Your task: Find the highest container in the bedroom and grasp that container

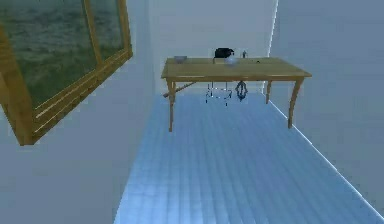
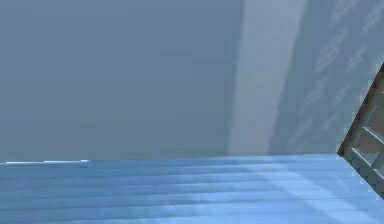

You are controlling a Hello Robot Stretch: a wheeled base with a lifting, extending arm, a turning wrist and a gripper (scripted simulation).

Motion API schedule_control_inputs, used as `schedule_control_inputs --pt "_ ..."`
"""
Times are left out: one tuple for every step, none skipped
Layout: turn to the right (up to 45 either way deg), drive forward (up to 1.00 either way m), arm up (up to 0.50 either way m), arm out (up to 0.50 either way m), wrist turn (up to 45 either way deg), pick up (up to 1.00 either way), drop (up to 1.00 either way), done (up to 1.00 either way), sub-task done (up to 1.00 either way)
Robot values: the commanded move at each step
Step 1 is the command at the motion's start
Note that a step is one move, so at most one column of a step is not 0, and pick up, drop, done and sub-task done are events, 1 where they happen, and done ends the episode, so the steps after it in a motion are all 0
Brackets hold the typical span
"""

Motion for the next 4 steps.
schedule_control_inputs --pt "0.0 1.0 0.0 0.0 0.0 0.0 0.0 0.0 0.0" --pt "3.0 0.0 0.0 0.0 0.0 0.0 0.0 0.0 0.0" --pt "0.0 0.75 0.0 0.0 0.0 0.0 0.0 0.0 0.0" --pt "-45.0 0.0 0.0 0.0 0.0 0.0 0.0 0.0 0.0"
